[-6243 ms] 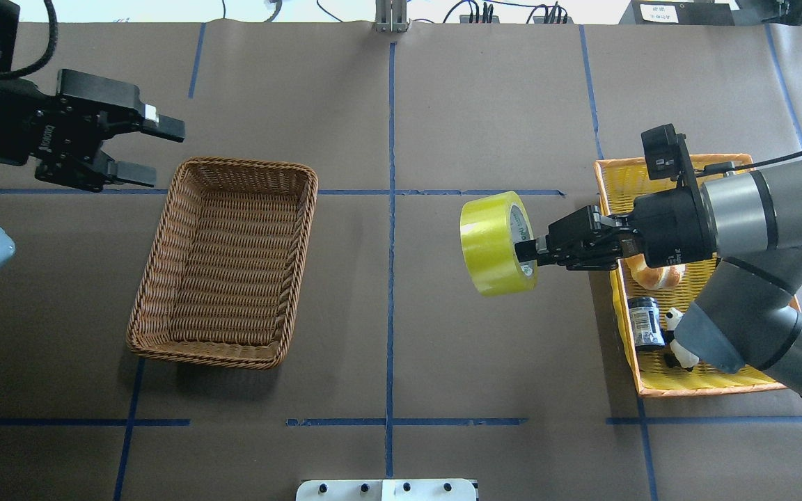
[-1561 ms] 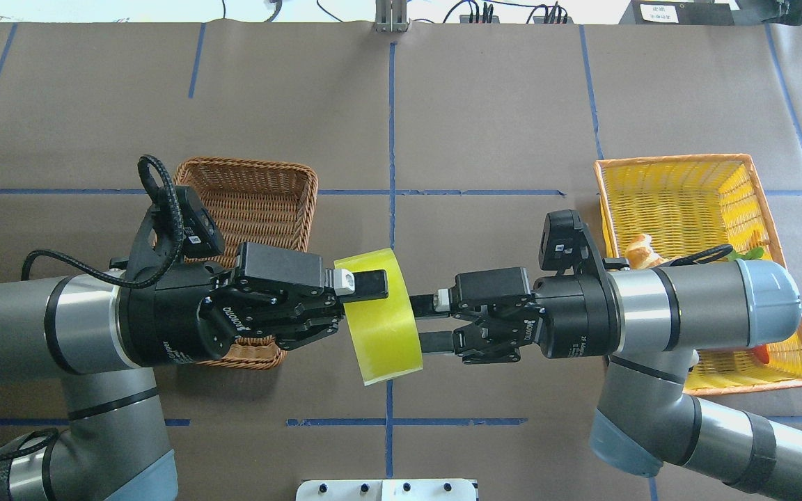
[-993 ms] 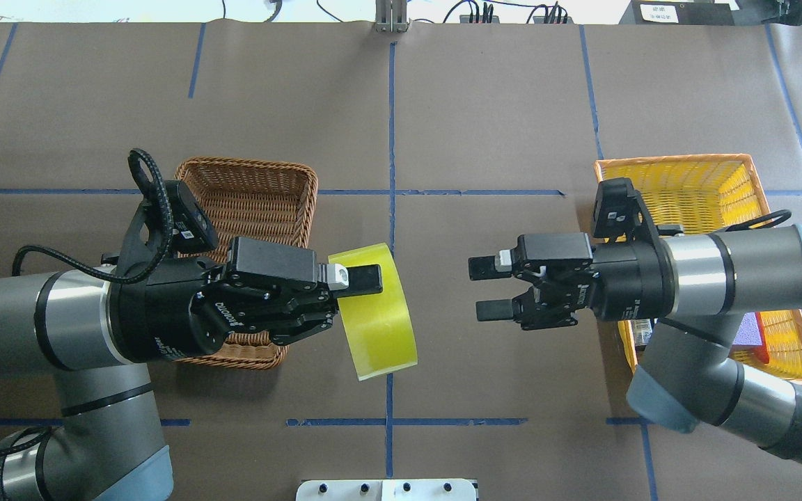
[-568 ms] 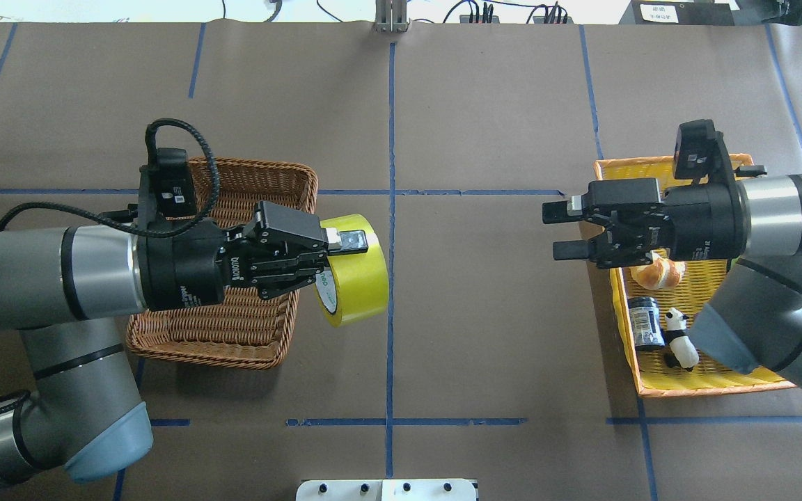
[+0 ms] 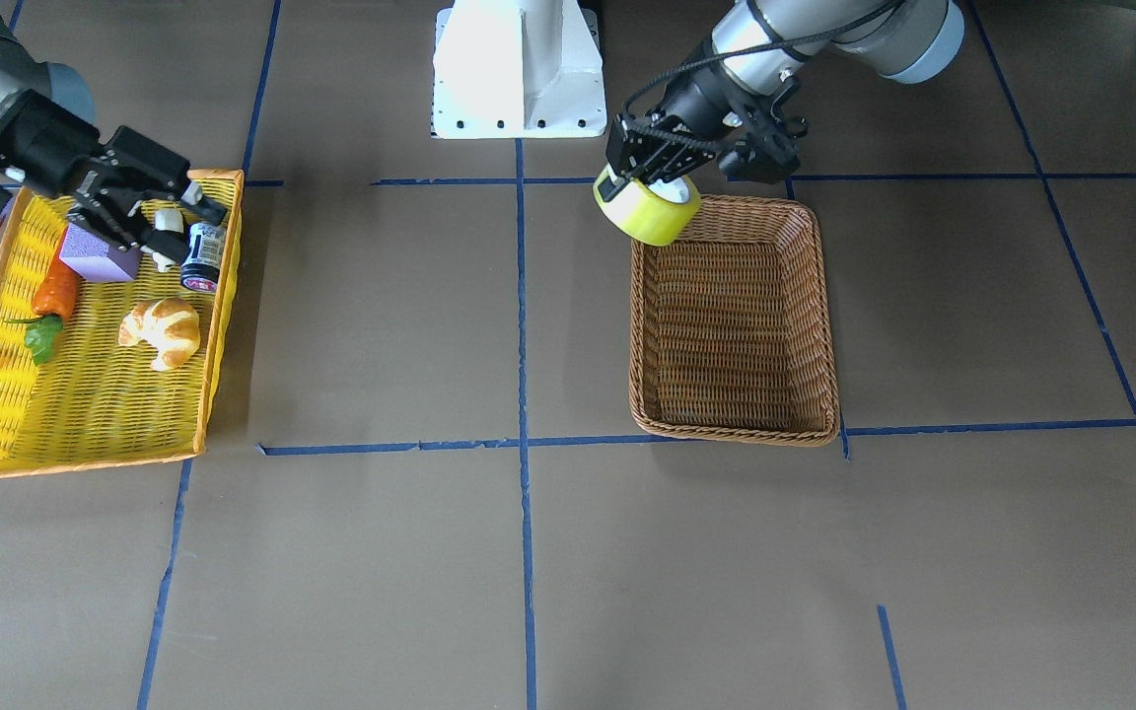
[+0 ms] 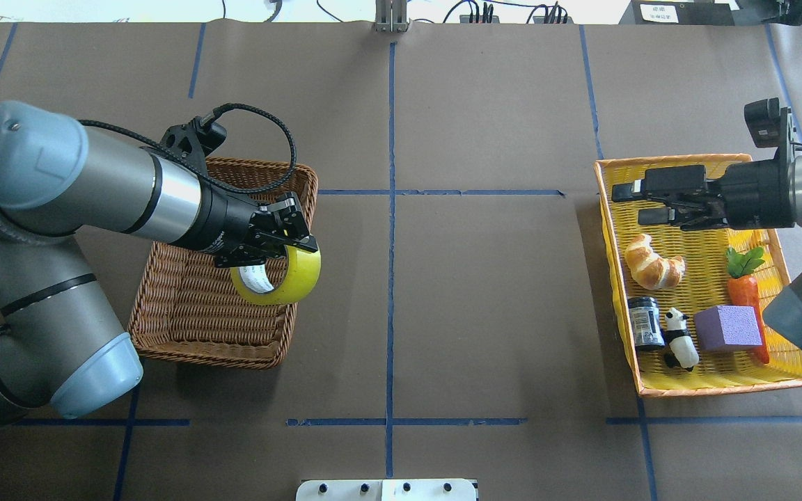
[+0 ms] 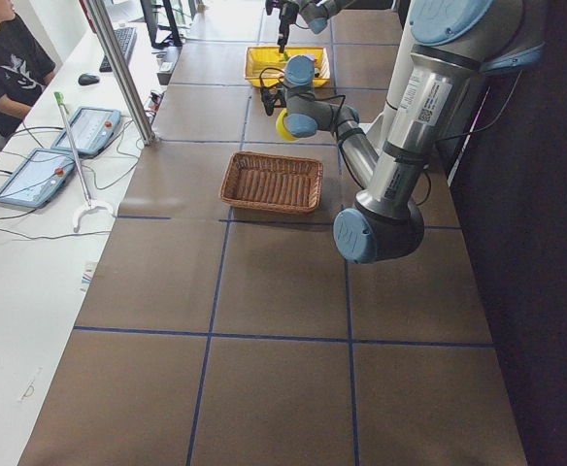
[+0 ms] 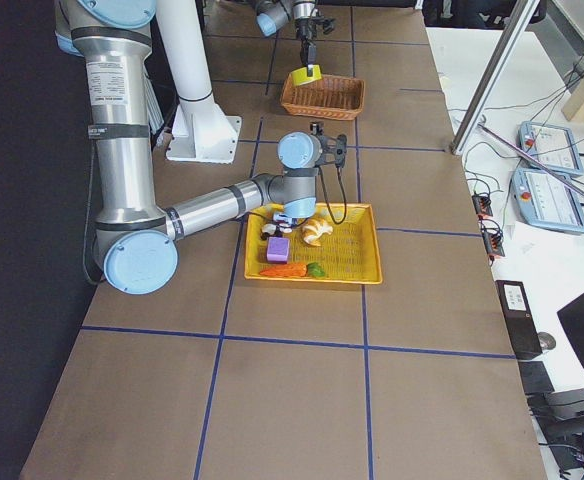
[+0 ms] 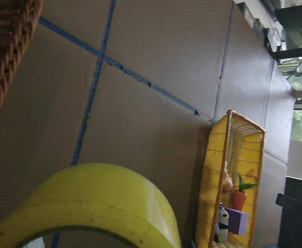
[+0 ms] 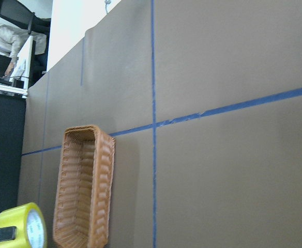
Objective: Move tape to another basket
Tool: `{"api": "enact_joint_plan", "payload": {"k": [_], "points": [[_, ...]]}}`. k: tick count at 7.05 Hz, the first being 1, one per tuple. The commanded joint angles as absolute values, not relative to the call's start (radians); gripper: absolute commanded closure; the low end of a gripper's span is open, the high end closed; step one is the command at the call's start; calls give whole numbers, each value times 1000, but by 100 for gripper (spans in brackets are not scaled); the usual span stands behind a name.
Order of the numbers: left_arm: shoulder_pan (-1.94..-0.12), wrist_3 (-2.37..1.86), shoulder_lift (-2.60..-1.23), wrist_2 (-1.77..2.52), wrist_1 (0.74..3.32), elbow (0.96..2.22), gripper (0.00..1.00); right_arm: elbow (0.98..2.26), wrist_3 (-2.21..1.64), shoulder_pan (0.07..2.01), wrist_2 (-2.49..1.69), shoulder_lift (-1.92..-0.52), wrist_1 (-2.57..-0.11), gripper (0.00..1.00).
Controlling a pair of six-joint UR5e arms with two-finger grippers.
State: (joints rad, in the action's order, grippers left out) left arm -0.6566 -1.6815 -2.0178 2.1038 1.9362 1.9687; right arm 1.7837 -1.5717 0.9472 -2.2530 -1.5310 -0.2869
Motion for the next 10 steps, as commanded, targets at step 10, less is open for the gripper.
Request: {"api": "enact_joint_plan", "payload": {"k": [10], "points": [[-669,-1393,-2049,2125,1712,1660,96,1776,-1207,1089,-2364,-1646,-508,0]]}}
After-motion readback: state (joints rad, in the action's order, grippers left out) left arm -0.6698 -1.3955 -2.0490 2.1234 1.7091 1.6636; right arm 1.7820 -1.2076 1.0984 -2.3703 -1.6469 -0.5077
